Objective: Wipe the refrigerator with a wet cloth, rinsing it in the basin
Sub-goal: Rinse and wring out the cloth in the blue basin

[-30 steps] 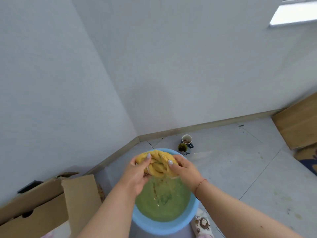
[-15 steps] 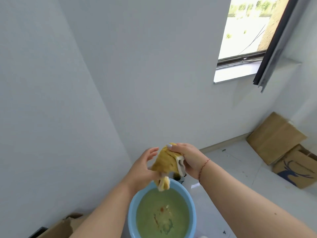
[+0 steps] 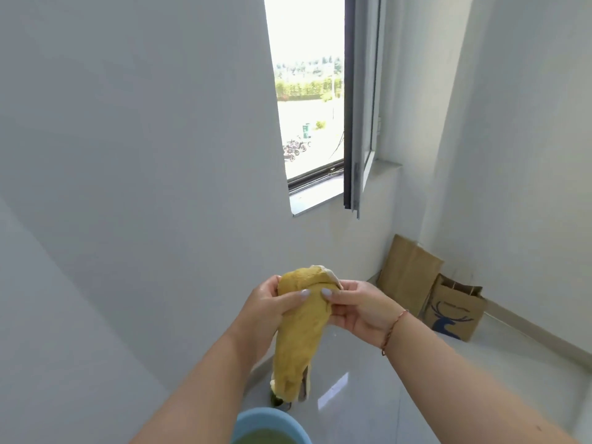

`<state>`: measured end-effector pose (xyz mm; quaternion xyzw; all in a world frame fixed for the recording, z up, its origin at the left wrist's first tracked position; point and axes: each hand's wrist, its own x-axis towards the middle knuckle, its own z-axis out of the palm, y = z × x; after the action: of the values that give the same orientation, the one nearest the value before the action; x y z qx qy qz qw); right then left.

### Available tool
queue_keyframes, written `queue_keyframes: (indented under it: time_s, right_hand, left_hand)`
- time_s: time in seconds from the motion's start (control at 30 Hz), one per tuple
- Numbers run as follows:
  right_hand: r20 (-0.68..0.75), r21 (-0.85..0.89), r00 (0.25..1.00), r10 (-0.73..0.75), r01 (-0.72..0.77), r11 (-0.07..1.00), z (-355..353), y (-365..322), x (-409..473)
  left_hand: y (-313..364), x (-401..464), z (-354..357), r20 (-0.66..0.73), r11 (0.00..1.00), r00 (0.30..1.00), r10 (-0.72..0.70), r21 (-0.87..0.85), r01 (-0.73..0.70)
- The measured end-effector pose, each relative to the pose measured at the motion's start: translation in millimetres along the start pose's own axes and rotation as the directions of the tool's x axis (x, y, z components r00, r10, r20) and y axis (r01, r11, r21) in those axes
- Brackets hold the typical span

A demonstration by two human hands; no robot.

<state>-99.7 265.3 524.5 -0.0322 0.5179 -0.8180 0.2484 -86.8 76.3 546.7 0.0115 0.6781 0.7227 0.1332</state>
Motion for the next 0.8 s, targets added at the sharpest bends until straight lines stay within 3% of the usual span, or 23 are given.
queue_keyframes:
  time_s: [0.2,0.33,0.47,0.57,0.63,0.7,0.77,0.8]
  right_hand:
    - [-0.277,0.09,0.951,-0.138,0.169,0.982,-83,-68,-21]
    - [-0.316,-0.136,0.943,-0.108,0.068,0.988,-133,-89,-31]
    - [-0.467,-0.035,0.841,-0.273,0.291,0.956,-183,-124,-36]
    - [-0.576,-0.25,0.724,-0.379,0.286,0.925,-221,-161,-40]
    - [-0.592,-0.352,0.675,-0.44,0.274,0.895,-246,-180,-41]
    - [-0.614,-0.248,0.668,-0.421,0.342,0.906,-269,-196,-45]
    - [-0.578,-0.069,0.717,-0.39,0.433,0.899,-286,-212,-53]
    - [-0.544,-0.069,0.74,-0.396,0.432,0.899,-293,-217,-57]
  left_hand:
    - [23,68,76,0.151,0.998,0.988,0.018,-0.07,-0.007]
    - [40,115,134,0.194,0.996,0.979,0.065,-0.078,-0.05]
    - [54,170,179,0.265,0.988,0.962,0.071,0.114,-0.105]
    - [60,207,217,0.237,0.928,0.965,0.115,0.321,-0.189]
    - [62,225,243,0.24,0.983,0.969,0.061,0.155,-0.1]
    - [62,242,267,0.375,0.987,0.926,-0.052,-0.124,0.106]
    - [60,256,286,0.488,0.96,0.867,-0.096,-0.186,0.21]
    - [58,261,291,0.492,0.968,0.866,-0.092,-0.161,0.194]
